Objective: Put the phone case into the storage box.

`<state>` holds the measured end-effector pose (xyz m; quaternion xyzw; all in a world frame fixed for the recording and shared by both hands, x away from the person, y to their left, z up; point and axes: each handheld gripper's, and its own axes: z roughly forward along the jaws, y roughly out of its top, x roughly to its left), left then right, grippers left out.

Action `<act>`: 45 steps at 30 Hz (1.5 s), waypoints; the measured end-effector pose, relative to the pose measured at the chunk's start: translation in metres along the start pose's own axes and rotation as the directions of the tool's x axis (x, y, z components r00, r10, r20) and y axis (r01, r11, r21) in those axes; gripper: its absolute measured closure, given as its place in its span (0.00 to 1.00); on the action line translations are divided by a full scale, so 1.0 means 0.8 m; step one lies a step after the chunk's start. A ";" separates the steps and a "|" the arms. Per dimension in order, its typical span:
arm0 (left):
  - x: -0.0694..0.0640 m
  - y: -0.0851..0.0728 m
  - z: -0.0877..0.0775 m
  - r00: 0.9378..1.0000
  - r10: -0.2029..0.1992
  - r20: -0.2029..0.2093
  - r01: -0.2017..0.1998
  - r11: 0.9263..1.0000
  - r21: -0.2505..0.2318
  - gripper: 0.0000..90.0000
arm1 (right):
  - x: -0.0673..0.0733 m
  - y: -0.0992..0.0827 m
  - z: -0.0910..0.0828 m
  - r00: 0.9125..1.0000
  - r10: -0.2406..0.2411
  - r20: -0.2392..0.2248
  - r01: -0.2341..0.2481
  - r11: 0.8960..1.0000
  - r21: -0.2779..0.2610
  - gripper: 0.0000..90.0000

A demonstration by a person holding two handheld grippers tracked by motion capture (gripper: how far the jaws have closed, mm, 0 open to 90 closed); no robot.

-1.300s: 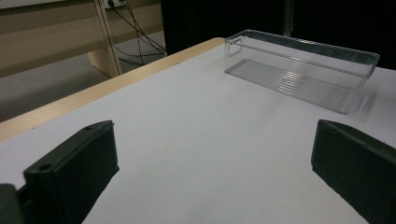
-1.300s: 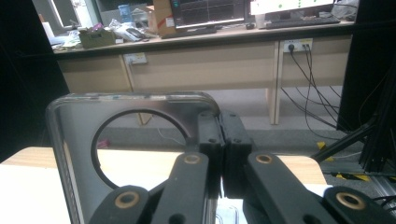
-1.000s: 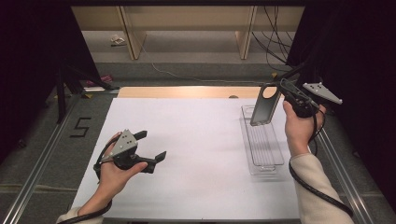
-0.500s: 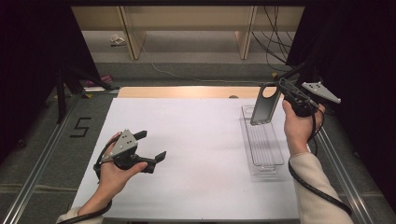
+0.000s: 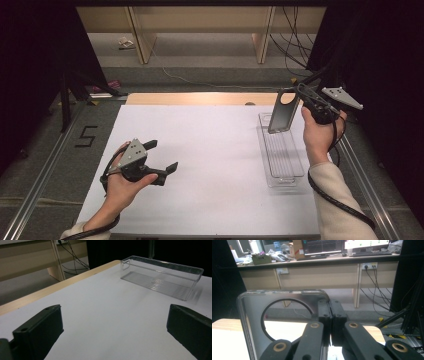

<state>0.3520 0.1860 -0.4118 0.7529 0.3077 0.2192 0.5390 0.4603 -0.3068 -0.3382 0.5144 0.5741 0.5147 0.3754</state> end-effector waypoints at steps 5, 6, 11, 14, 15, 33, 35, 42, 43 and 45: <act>0.000 0.000 0.000 1.000 -0.001 0.000 0.001 1.000 0.001 0.00 | 0.000 0.001 0.001 1.000 -0.002 0.000 0.002 1.000 -0.002 0.99; 0.000 0.000 0.000 1.000 -0.001 0.001 0.001 1.000 0.001 0.00 | 0.000 0.001 0.002 1.000 -0.001 0.000 0.001 1.000 -0.002 0.99; 0.000 0.000 0.000 1.000 -0.001 0.000 0.001 1.000 0.001 0.00 | 0.000 0.002 0.003 1.000 -0.006 0.001 0.006 1.000 -0.008 0.99; 0.000 0.000 0.000 1.000 -0.001 0.000 0.001 1.000 0.001 0.00 | 0.001 0.002 0.003 1.000 -0.004 -0.001 0.004 1.000 -0.007 0.99; 0.000 0.000 0.000 1.000 -0.001 0.000 0.001 1.000 0.000 0.00 | 0.002 0.002 0.004 1.000 -0.004 -0.001 0.004 1.000 -0.006 0.99; 0.000 0.000 0.000 1.000 0.000 0.000 0.000 1.000 0.000 0.00 | 0.001 0.001 0.010 1.000 -0.010 0.005 0.010 1.000 -0.005 0.99; 0.000 0.000 0.000 1.000 -0.003 0.000 0.003 1.000 0.000 0.00 | 0.001 0.001 0.010 1.000 -0.009 0.004 0.009 1.000 -0.004 0.99; 0.001 0.000 0.000 1.000 -0.003 0.000 0.003 1.000 -0.001 0.00 | 0.000 0.000 0.012 1.000 -0.013 0.006 0.013 1.000 -0.004 0.99; 0.001 0.000 0.000 1.000 -0.004 0.000 0.004 1.000 -0.002 0.00 | 0.000 0.000 0.013 1.000 -0.012 0.006 0.012 1.000 -0.004 0.99; 0.001 0.000 0.000 1.000 -0.004 0.000 0.004 1.000 -0.001 0.00 | 0.000 0.000 0.013 1.000 -0.014 0.007 0.014 1.000 -0.005 0.99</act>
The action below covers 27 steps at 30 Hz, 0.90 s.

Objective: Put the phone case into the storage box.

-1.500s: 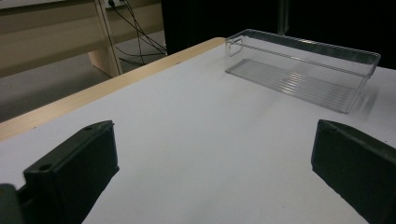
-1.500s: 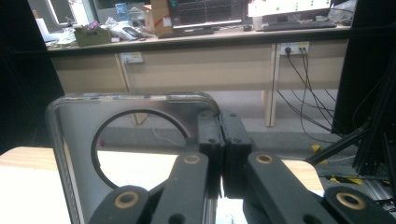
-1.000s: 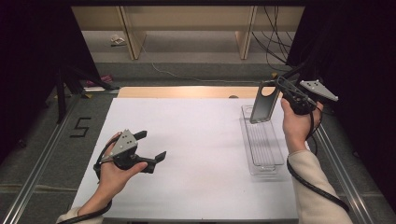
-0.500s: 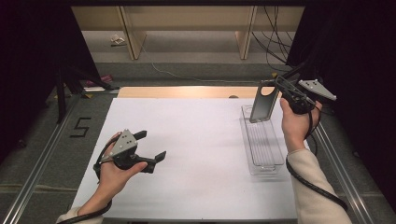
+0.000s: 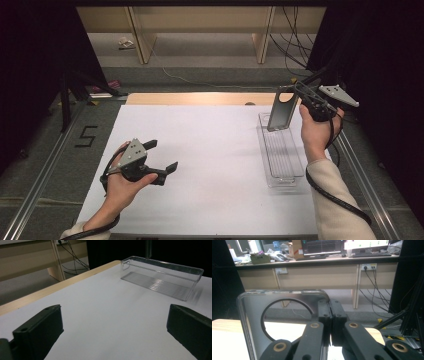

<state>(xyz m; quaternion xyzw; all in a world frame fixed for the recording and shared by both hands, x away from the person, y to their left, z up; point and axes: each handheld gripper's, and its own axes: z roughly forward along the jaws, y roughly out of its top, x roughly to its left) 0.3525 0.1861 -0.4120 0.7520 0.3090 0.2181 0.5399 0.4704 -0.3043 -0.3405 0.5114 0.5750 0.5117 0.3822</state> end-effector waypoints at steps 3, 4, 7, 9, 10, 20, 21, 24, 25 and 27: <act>0.000 0.000 0.000 1.000 0.000 0.000 0.000 1.000 0.002 0.00 | 0.001 0.000 0.001 1.000 0.000 0.000 0.000 1.000 0.002 0.99; 0.000 0.000 0.000 1.000 0.000 0.000 0.000 1.000 0.001 0.00 | 0.001 -0.001 0.001 1.000 0.000 -0.001 0.000 1.000 0.003 0.99; 0.000 0.000 0.000 1.000 0.000 0.000 0.000 1.000 0.002 0.00 | 0.001 -0.001 0.002 1.000 -0.003 -0.001 0.003 1.000 0.001 0.99; 0.000 0.000 0.000 1.000 0.000 0.001 0.000 1.000 0.002 0.00 | 0.000 -0.001 0.002 1.000 0.000 -0.001 0.000 1.000 0.002 0.99; 0.000 0.000 0.000 1.000 0.000 0.000 0.000 1.000 0.002 0.00 | 0.000 -0.001 0.003 1.000 -0.001 0.000 0.001 1.000 0.003 0.99; 0.000 -0.001 0.001 1.000 -0.001 0.001 0.001 1.000 0.004 0.00 | -0.002 -0.003 0.006 1.000 -0.005 0.008 0.005 1.000 0.004 0.99; 0.000 -0.001 0.001 1.000 -0.001 0.001 0.001 1.000 0.005 0.00 | -0.002 -0.003 0.008 1.000 -0.004 0.009 0.004 1.000 0.005 0.99; 0.001 -0.001 0.001 1.000 0.000 0.000 0.000 1.000 0.005 0.00 | -0.002 -0.004 0.008 1.000 -0.006 0.010 0.006 1.000 0.008 0.99; 0.001 -0.001 0.001 1.000 -0.001 0.000 0.001 1.000 0.005 0.00 | -0.002 -0.004 0.009 1.000 -0.008 0.011 0.008 1.000 0.008 0.99; 0.001 -0.001 0.001 1.000 -0.001 -0.001 0.001 1.000 0.005 0.00 | -0.002 -0.005 0.011 1.000 -0.010 0.013 0.010 1.000 0.009 0.99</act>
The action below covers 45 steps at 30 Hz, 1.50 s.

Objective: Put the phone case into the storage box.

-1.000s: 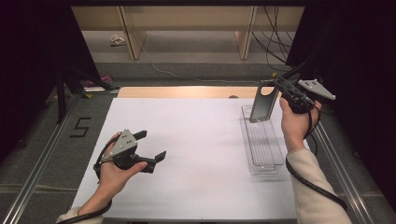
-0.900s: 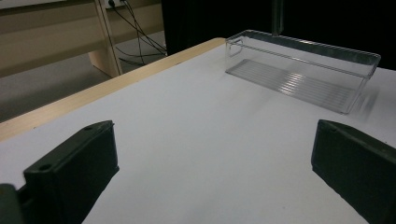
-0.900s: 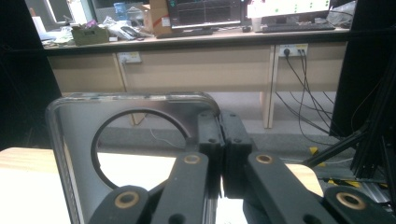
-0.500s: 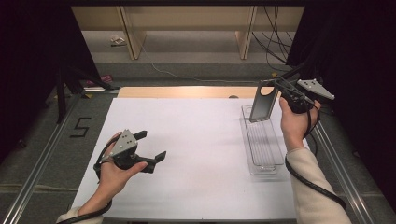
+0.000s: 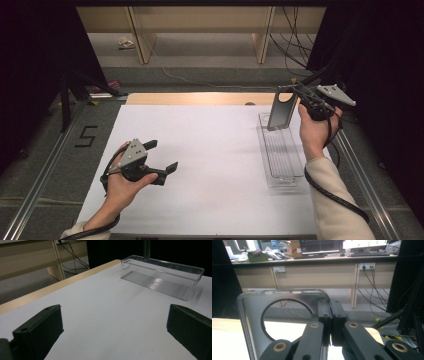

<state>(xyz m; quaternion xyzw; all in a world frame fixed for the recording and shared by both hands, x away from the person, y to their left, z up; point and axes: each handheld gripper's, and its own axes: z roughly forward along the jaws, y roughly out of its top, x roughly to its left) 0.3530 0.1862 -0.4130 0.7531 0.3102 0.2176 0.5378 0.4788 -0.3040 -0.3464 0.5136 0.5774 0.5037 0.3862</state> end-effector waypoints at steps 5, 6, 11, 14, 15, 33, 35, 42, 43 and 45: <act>0.000 0.000 0.000 1.000 0.001 0.001 -0.001 1.000 0.001 0.00 | 0.000 -0.002 0.004 1.000 -0.005 0.005 0.005 1.000 0.005 0.99; 0.000 0.000 0.000 1.000 0.001 0.000 -0.001 1.000 0.001 0.00 | 0.000 -0.002 0.004 1.000 -0.005 0.006 0.005 1.000 0.005 0.99; 0.000 0.000 0.000 1.000 0.001 0.001 -0.001 1.000 0.001 0.00 | 0.000 -0.004 0.008 1.000 -0.010 0.009 0.010 1.000 0.008 0.99; 0.000 0.000 0.000 1.000 0.001 0.001 -0.001 1.000 0.001 0.00 | -0.001 -0.005 0.009 1.000 -0.013 0.013 0.013 1.000 0.008 0.99; 0.000 0.000 0.000 1.000 0.002 0.000 -0.002 1.000 0.001 0.00 | -0.001 -0.005 0.010 1.000 -0.015 0.014 0.015 1.000 0.009 0.99; 0.000 0.000 0.000 1.000 0.002 0.000 -0.002 1.000 0.000 0.00 | -0.001 -0.009 0.017 1.000 -0.014 0.018 0.014 1.000 0.020 0.99; 0.000 0.000 0.000 1.000 0.003 -0.001 -0.003 1.000 0.002 0.00 | -0.001 -0.010 0.017 1.000 -0.015 0.019 0.015 1.000 0.023 0.99; 0.000 -0.001 0.000 1.000 -0.001 -0.001 0.001 1.000 0.001 0.00 | -0.002 -0.010 0.019 1.000 -0.009 0.018 0.008 1.000 0.023 0.99; 0.000 -0.001 0.000 1.000 0.000 -0.001 0.000 1.000 0.002 0.00 | -0.002 -0.010 0.019 1.000 -0.008 0.018 0.008 1.000 0.023 0.99; 0.000 0.000 0.000 1.000 0.001 0.000 -0.001 1.000 0.001 0.00 | -0.002 -0.011 0.021 1.000 -0.007 0.018 0.007 1.000 0.023 0.99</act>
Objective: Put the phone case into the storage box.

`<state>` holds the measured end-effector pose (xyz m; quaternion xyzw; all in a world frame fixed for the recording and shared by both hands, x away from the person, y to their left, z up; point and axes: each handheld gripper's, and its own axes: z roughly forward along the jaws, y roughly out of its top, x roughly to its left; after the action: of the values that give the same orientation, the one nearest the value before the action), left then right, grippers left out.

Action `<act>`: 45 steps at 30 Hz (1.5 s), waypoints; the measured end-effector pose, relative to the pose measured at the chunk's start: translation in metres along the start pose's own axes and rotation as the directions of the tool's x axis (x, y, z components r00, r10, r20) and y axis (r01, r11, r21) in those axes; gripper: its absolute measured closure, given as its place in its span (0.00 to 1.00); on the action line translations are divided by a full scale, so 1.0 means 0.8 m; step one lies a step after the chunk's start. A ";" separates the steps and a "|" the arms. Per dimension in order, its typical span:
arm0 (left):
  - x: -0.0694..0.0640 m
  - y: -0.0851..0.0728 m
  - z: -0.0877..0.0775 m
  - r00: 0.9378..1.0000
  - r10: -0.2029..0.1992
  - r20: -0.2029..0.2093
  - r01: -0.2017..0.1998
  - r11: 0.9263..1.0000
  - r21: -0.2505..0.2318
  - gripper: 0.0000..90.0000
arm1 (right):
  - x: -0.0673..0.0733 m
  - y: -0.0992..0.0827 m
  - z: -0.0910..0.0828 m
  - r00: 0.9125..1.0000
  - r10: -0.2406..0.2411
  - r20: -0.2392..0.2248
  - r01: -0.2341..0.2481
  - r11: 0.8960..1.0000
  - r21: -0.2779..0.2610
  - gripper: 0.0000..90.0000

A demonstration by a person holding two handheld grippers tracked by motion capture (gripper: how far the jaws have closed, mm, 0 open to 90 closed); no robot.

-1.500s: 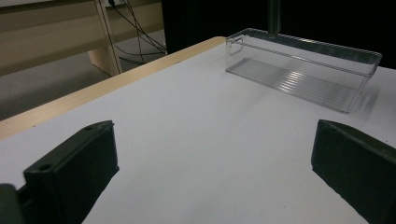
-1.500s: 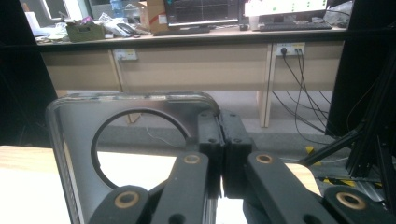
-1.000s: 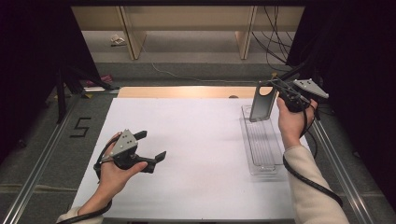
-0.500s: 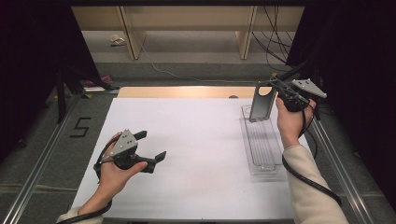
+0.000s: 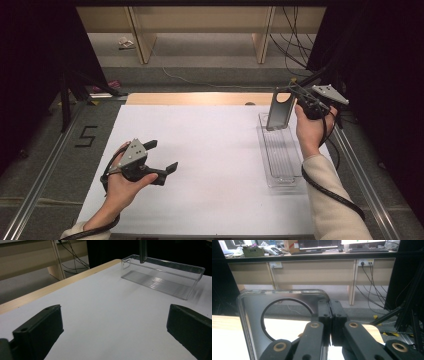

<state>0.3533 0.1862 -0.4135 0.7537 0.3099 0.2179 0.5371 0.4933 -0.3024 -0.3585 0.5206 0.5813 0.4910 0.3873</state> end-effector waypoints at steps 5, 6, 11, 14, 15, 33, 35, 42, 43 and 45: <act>0.000 0.000 0.000 1.000 -0.002 -0.001 0.002 1.000 0.000 0.00 | -0.001 -0.001 0.002 1.000 0.003 0.002 -0.003 1.000 0.003 0.99; 0.000 0.000 0.000 1.000 -0.002 -0.001 0.002 1.000 0.000 0.00 | -0.001 -0.001 0.002 1.000 0.002 0.002 -0.002 1.000 0.003 0.99; 0.000 0.000 0.000 1.000 0.000 0.001 0.000 1.000 0.001 0.00 | -0.001 -0.002 0.004 1.000 0.002 0.000 -0.002 1.000 0.004 0.99; 0.000 0.000 0.000 1.000 -0.001 0.000 0.001 1.000 0.001 0.00 | -0.001 -0.003 0.005 1.000 0.002 -0.001 -0.002 1.000 0.006 0.99; 0.000 0.000 0.000 1.000 0.001 0.000 -0.001 1.000 0.001 0.00 | -0.001 -0.003 0.005 1.000 0.002 -0.001 -0.002 1.000 0.007 0.99; 0.000 0.000 0.000 1.000 -0.005 0.001 0.005 1.000 0.001 0.00 | 0.002 -0.012 0.016 1.000 -0.011 -0.001 0.011 0.999 0.032 0.99; 0.000 0.000 0.000 1.000 -0.003 0.001 0.003 1.000 0.001 0.00 | 0.002 -0.013 0.017 1.000 -0.012 -0.002 0.012 0.999 0.033 0.99; 0.000 -0.001 0.001 1.000 -0.005 0.003 0.005 1.000 0.002 0.00 | 0.003 -0.016 0.022 1.000 -0.010 0.000 0.010 0.999 0.040 0.99; 0.000 -0.001 0.001 1.000 -0.005 0.003 0.005 1.000 0.002 0.00 | 0.003 -0.017 0.022 1.000 -0.008 0.000 0.008 0.999 0.041 0.99; 0.000 -0.001 0.001 1.000 -0.005 0.003 0.005 1.000 0.002 0.00 | 0.002 -0.017 0.024 1.000 -0.009 0.002 0.008 0.999 0.041 0.99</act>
<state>0.3535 0.1856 -0.4144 0.7537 0.3114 0.2151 0.5373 0.5080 -0.2971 -0.3761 0.5265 0.5929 0.4768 0.3794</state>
